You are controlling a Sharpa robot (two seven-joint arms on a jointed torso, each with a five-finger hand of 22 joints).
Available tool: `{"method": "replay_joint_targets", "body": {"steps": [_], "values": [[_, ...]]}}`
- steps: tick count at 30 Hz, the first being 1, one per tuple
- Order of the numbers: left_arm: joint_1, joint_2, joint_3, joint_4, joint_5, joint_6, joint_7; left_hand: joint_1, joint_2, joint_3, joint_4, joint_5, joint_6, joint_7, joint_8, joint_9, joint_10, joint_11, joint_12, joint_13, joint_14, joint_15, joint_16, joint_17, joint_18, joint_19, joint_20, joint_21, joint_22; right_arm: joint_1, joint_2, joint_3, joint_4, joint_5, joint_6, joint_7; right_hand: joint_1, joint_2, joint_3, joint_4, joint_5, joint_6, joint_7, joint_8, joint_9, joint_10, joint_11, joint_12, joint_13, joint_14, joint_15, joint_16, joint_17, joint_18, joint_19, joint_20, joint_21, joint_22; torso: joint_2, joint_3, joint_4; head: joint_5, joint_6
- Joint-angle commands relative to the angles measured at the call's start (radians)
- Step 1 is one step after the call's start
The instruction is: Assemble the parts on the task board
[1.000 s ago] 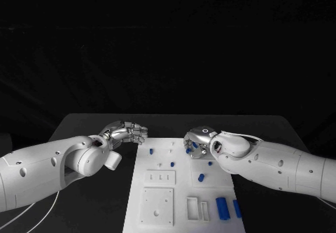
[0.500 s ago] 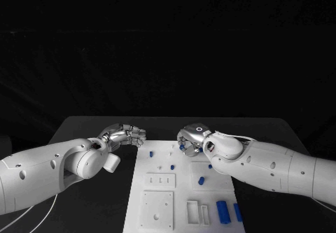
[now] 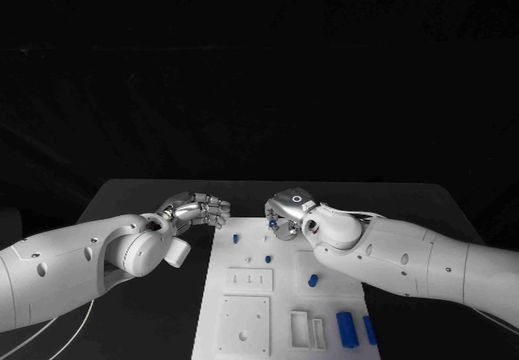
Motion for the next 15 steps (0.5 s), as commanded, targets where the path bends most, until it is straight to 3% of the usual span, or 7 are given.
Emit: {"method": "replay_joint_targets", "body": {"steps": [1,15], "values": [[0.002,0.007,0.002,0.003,-0.007,0.009,0.005,-0.008,0.003,0.005,-0.002,0.002,-0.001,0.007,-0.005,0.001,0.005,0.005,-0.005,0.002,-0.005,0.000,0.005,0.000,0.010,-0.003,-0.003,0.004,0.021,-0.003,0.008,0.000,-0.009,-0.038,-0.015,-0.022,0.008,-0.006,0.008,0.000,-0.005,0.011,0.005,0.001,0.002,0.041,0.002,0.000,0.001,-0.008,-0.013,0.004,-0.002,0.171,0.019,-0.020,0.006,0.001,0.000,-0.0025,0.0018,-0.001,0.001],[0.006,0.021,0.004,-0.002,-0.013,0.012,0.006,-0.008,0.004,0.006,-0.003,0.004,-0.001,0.007,-0.006,0.002,0.005,0.005,-0.007,0.002,-0.005,0.000,0.006,-0.001,0.010,-0.004,-0.003,0.004,0.021,-0.012,0.043,0.000,-0.045,-0.037,-0.004,-0.017,0.008,-0.007,0.012,0.001,-0.010,0.011,0.005,-0.001,0.002,0.041,0.002,-0.001,0.002,-0.009,-0.013,0.005,-0.003,0.171,0.019,-0.020,0.006,0.001,0.003,-0.0037,0.0026,0.007,-0.002]]}}
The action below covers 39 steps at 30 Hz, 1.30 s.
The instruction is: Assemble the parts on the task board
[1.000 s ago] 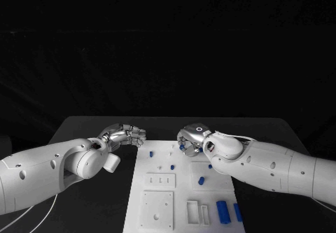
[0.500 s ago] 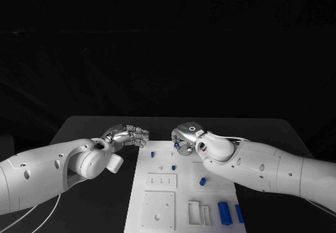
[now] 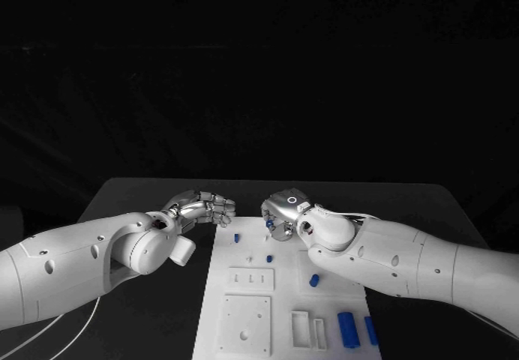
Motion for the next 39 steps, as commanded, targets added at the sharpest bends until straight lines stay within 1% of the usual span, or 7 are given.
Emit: {"method": "replay_joint_targets", "body": {"steps": [1,10,13,19,23,29,39], "values": [[0.002,0.004,0.001,0.001,-0.008,0.012,0.006,-0.009,0.004,0.006,-0.003,0.004,-0.001,0.007,-0.006,0.001,0.005,0.005,-0.007,0.001,-0.005,0.000,0.006,-0.001,0.015,-0.004,-0.003,0.004,0.021,-0.003,0.004,0.000,-0.007,-0.017,0.003,-0.010,0.004,-0.002,0.007,0.001,-0.005,0.011,0.005,0.002,0.001,0.039,0.004,-0.001,0.000,-0.010,-0.011,0.005,-0.001,0.171,0.016,-0.016,0.006,0.001,0.000,-0.0004,-0.0006,0.003,-0.001],[0.004,0.007,0.002,0.000,-0.008,0.013,0.006,-0.009,0.004,0.006,-0.003,0.004,-0.001,0.007,-0.006,0.002,0.005,0.006,-0.008,0.002,-0.005,0.000,0.006,-0.001,0.015,-0.004,-0.003,0.004,0.021,-0.007,0.018,0.000,-0.020,-0.017,0.024,-0.019,0.003,-0.002,0.008,0.002,-0.006,0.010,0.005,0.001,0.001,0.039,0.004,-0.002,0.000,-0.010,-0.011,0.006,-0.002,0.171,0.016,-0.017,0.006,0.001,0.000,-0.0010,-0.0010,0.007,0.002],[0.005,0.005,0.002,0.002,-0.008,0.014,0.006,-0.009,0.004,0.006,-0.003,0.005,-0.001,0.008,-0.006,0.002,0.005,0.006,-0.008,0.002,-0.005,0.000,0.006,-0.001,0.015,-0.004,-0.003,0.004,0.021,-0.008,0.021,0.000,-0.026,-0.018,0.031,-0.021,0.003,-0.002,0.008,0.002,-0.005,0.010,0.005,0.001,0.001,0.039,0.004,-0.002,0.001,-0.011,-0.011,0.006,-0.002,0.171,0.015,-0.017,0.005,0.001,0.001,-0.0013,-0.0008,0.001,0.002],[0.008,0.005,0.002,0.002,-0.009,0.014,0.006,-0.010,0.004,0.006,-0.004,0.005,-0.001,0.008,-0.007,0.002,0.005,0.006,-0.008,0.002,-0.006,0.000,0.006,-0.001,0.014,-0.004,-0.003,0.004,0.021,-0.012,0.029,0.000,-0.040,-0.017,0.029,-0.023,0.003,-0.002,0.010,0.002,-0.002,0.009,0.006,0.000,0.001,0.038,0.004,-0.003,0.001,-0.011,-0.011,0.006,-0.003,0.171,0.015,-0.017,0.005,0.001,0.001,-0.0001,-0.0023,0.006,-0.002],[0.009,0.004,0.002,0.004,-0.009,0.015,0.006,-0.010,0.004,0.006,-0.004,0.005,-0.001,0.008,-0.007,0.002,0.005,0.006,-0.009,0.002,-0.006,0.000,0.006,-0.001,0.014,-0.004,-0.003,0.004,0.021,-0.015,0.039,-0.001,-0.056,-0.015,0.036,-0.035,0.002,-0.003,0.010,0.002,-0.002,0.008,0.006,-0.001,0.001,0.037,0.005,-0.004,0.002,-0.012,-0.010,0.006,-0.004,0.171,0.014,-0.017,0.005,0.001,0.001,-0.0010,-0.0016,0.007,-0.001],[0.009,0.003,0.002,0.006,-0.010,0.015,0.005,-0.011,0.003,0.006,-0.004,0.005,-0.001,0.008,-0.007,0.003,0.005,0.006,-0.009,0.002,-0.006,0.000,0.006,-0.001,0.014,-0.004,-0.003,0.005,0.021,-0.017,0.044,-0.001,-0.072,-0.007,0.034,-0.030,0.002,-0.004,0.012,0.002,-0.002,0.006,0.007,-0.003,0.001,0.036,0.005,-0.006,0.002,-0.013,-0.010,0.005,-0.006,0.171,0.013,-0.016,0.004,0.002,0.001,0.0000,-0.0028,0.010,0.000],[0.011,0.004,0.002,0.005,-0.010,0.016,0.005,-0.011,0.003,0.006,-0.005,0.005,-0.001,0.008,-0.008,0.003,0.006,0.006,-0.010,0.003,-0.006,0.000,0.006,-0.001,0.014,-0.005,-0.003,0.005,0.021,-0.018,0.049,-0.001,-0.077,0.014,0.035,-0.019,0.000,-0.010,0.017,0.005,-0.007,0.001,0.009,-0.009,0.001,0.031,0.008,-0.011,0.004,-0.015,-0.007,0.003,-0.011,0.171,0.008,-0.013,0.001,0.001,0.002,-0.0006,-0.0022,0.010,-0.001]]}}
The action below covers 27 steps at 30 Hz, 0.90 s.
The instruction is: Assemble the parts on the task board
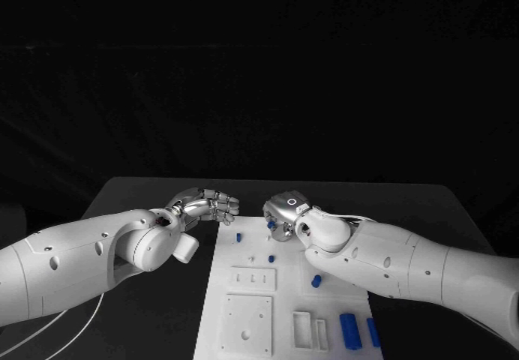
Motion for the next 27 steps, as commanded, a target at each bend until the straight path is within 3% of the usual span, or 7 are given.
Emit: {"method": "replay_joint_targets", "body": {"steps": [1,5,10,15,21,24,27], "values": [[0.002,0.002,0.001,0.001,-0.005,0.015,0.005,-0.008,0.000,0.004,-0.003,0.005,-0.001,0.008,-0.004,0.002,0.002,0.002,-0.006,0.001,-0.006,0.000,0.006,-0.001,0.015,-0.005,-0.003,0.005,0.020,-0.002,0.003,-0.001,-0.007,0.026,0.030,0.009,-0.002,-0.013,0.009,0.003,-0.003,0.000,0.008,-0.002,0.000,0.026,0.011,-0.008,0.002,-0.017,-0.004,0.003,-0.003,0.172,0.009,-0.009,0.000,0.000,0.000,-0.0003,0.0003,0.000,-0.002],[0.002,0.001,0.001,0.002,-0.005,0.015,0.005,-0.008,0.000,0.004,-0.003,0.005,-0.001,0.008,-0.004,0.002,0.002,0.002,-0.007,0.001,-0.006,0.000,0.006,-0.001,0.015,-0.005,-0.003,0.005,0.020,-0.002,0.005,-0.002,-0.013,0.070,0.026,0.029,-0.020,-0.042,-0.001,0.015,0.033,-0.038,0.024,-0.026,-0.008,-0.010,0.025,-0.032,-0.004,-0.019,0.009,-0.001,-0.011,0.172,0.005,-0.003,-0.006,-0.002,0.000,-0.0007,-0.0012,0.001,-0.002],[0.003,0.001,0.001,0.001,-0.005,0.016,0.005,-0.008,0.000,0.004,-0.003,0.005,-0.001,0.008,-0.004,0.002,0.002,0.002,-0.007,0.001,-0.006,0.000,0.006,-0.001,0.015,-0.005,-0.003,0.005,0.020,-0.002,-0.004,-0.002,-0.009,0.111,-0.005,0.046,-0.043,-0.078,-0.046,0.026,0.033,-0.148,0.074,-0.087,-0.037,-0.152,0.069,-0.052,-0.050,-0.016,0.052,0.002,-0.018,0.172,0.008,0.021,-0.013,-0.009,0.000,-0.0008,-0.0015,0.002,-0.002],[0.003,-0.003,0.001,-0.002,-0.005,0.014,0.005,-0.009,0.000,0.004,-0.003,0.005,-0.001,0.008,-0.004,0.002,0.002,0.002,-0.007,0.002,-0.006,0.000,0.006,-0.001,0.015,-0.005,-0.002,0.005,0.020,-0.001,-0.027,-0.002,0.024,0.133,-0.013,0.046,-0.059,-0.085,-0.092,0.020,0.033,-0.178,0.082,-0.100,-0.045,-0.205,0.085,-0.050,-0.081,-0.020,0.068,0.007,-0.022,0.172,0.008,0.035,-0.017,-0.010,0.000,-0.0010,-0.0014,0.003,0.000],[0.004,-0.008,0.001,-0.012,-0.005,0.016,0.006,-0.010,-0.001,0.004,-0.003,0.005,-0.001,0.008,-0.005,0.002,0.002,0.002,-0.008,0.002,-0.006,0.000,0.006,-0.001,0.015,-0.005,-0.002,0.005,0.020,0.004,-0.081,0.000,0.098,0.154,-0.049,0.051,-0.062,-0.086,-0.116,0.021,0.036,-0.186,0.086,-0.101,-0.047,-0.208,0.087,-0.045,-0.098,-0.023,0.069,0.011,-0.026,0.172,0.007,0.037,-0.022,-0.013,-0.001,-0.0003,-0.0040,0.005,0.003],[0.006,-0.009,0.001,-0.026,-0.007,0.011,0.009,-0.010,-0.001,0.004,-0.003,0.004,-0.001,0.008,-0.005,0.002,0.002,0.002,-0.008,0.002,-0.006,0.000,0.006,-0.001,0.014,-0.005,-0.002,0.005,0.020,0.016,-0.114,0.010,0.120,0.251,-0.078,0.076,-0.057,-0.085,-0.119,0.024,0.031,-0.184,0.084,-0.098,-0.047,-0.187,0.082,-0.036,-0.101,-0.024,0.065,0.013,-0.029,0.172,0.007,0.035,-0.023,-0.013,-0.002,0.0003,-0.0044,0.005,0.007],[0.008,-0.015,0.001,-0.028,-0.007,0.007,0.012,-0.010,-0.001,0.004,-0.003,0.005,-0.001,0.008,-0.005,0.003,0.002,0.002,-0.008,0.002,-0.006,0.000,0.006,-0.001,0.014,-0.005,-0.002,0.005,0.020,0.023,-0.155,0.028,0.138,0.309,-0.106,0.098,-0.059,-0.085,-0.115,0.038,0.032,-0.184,0.075,-0.096,-0.047,-0.163,0.077,-0.024,-0.102,-0.029,0.060,0.006,-0.036,0.172,0.000,0.035,-0.032,-0.017,-0.004,0.0010,-0.0092,0.003,0.014]]}}
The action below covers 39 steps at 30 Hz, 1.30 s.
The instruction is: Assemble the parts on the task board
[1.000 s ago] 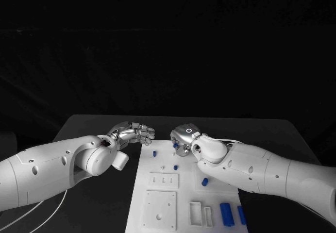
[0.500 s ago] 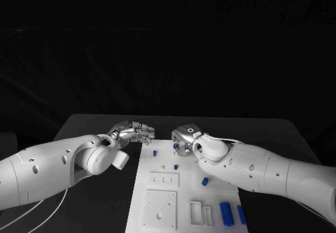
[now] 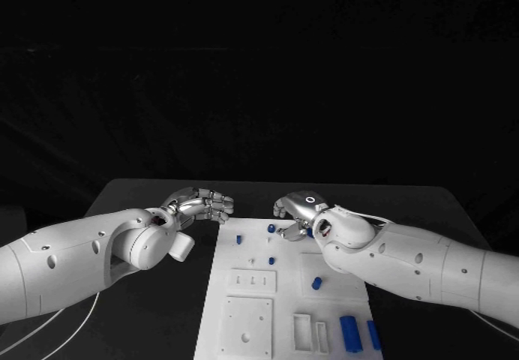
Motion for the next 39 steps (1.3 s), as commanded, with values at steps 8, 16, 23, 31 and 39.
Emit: {"method": "replay_joint_targets", "body": {"steps": [8,16,23,31,39], "values": [[0.003,0.000,0.001,-0.013,-0.005,0.014,0.012,-0.011,-0.001,0.004,-0.003,0.005,-0.001,0.008,-0.005,0.001,0.002,0.002,-0.004,0.001,-0.006,0.000,0.006,-0.001,0.015,-0.005,-0.002,0.005,0.021,0.029,-0.129,0.042,0.057,0.335,-0.017,0.101,0.019,0.000,-0.002,0.009,0.004,0.017,0.000,0.015,0.001,0.101,-0.034,0.076,0.029,-0.001,-0.032,0.006,-0.009,0.179,0.016,-0.008,0.004,0.005,-0.010,0.0066,-0.0208,0.001,0.013],[0.003,0.006,0.001,-0.018,-0.005,0.021,0.013,-0.011,-0.001,0.005,-0.004,0.005,-0.001,0.008,-0.005,0.001,0.003,0.002,-0.005,0.001,-0.007,0.000,0.006,-0.001,0.015,-0.005,-0.003,0.005,0.021,0.032,-0.158,0.045,0.034,0.331,0.055,0.105,0.026,0.020,-0.068,-0.006,0.077,0.011,-0.035,0.014,0.019,-0.058,-0.078,0.874,0.728,0.002,-0.074,0.063,0.031,0.179,0.016,-0.038,0.038,0.040,-0.017,0.0141,-0.0332,-0.001,0.012],[0.003,0.013,0.000,-0.021,-0.007,0.028,0.011,-0.011,0.000,0.005,-0.004,0.005,-0.001,0.008,-0.006,0.002,0.003,0.002,-0.005,0.002,-0.007,0.000,0.006,-0.001,0.015,-0.005,-0.002,0.006,0.021,0.028,-0.137,0.041,-0.005,0.186,0.115,0.039,0.013,0.035,-0.063,-0.002,0.074,0.001,-0.029,0.005,0.025,-0.085,-0.072,1.039,0.858,-0.014,-0.069,0.124,0.109,0.179,0.017,-0.045,0.068,0.067,-0.017,0.0238,-0.0357,0.001,0.015],[0.003,0.011,0.000,-0.022,-0.010,0.028,0.009,-0.012,0.000,0.005,-0.003,0.005,-0.001,0.008,-0.006,0.002,0.003,0.002,-0.006,0.002,-0.007,0.001,0.006,-0.001,0.015,-0.006,-0.002,0.006,0.021,0.003,-0.116,0.038,-0.034,0.132,0.144,0.027,0.024,0.028,-0.028,0.006,-0.041,-0.043,-0.033,-0.022,0.012,-0.078,-0.076,1.091,0.895,-0.022,-0.073,0.143,0.150,0.179,0.016,-0.039,0.077,0.075,-0.015,0.0272,-0.0305,0.004,0.009],[0.003,0.007,0.000,-0.016,-0.016,0.030,0.009,-0.013,0.000,0.005,-0.003,0.005,-0.002,0.008,-0.006,0.002,0.003,0.003,-0.006,0.002,-0.007,0.001,0.006,-0.002,0.014,-0.006,-0.002,0.006,0.020,-0.010,-0.108,0.032,-0.039,0.115,0.159,0.028,0.019,0.025,-0.028,0.008,-0.043,-0.051,-0.031,-0.025,0.009,-0.080,-0.074,1.094,0.898,-0.023,-0.071,0.144,0.157,0.179,0.015,-0.038,0.079,0.077,-0.012,0.0269,-0.0302,0.005,0.004]]}}
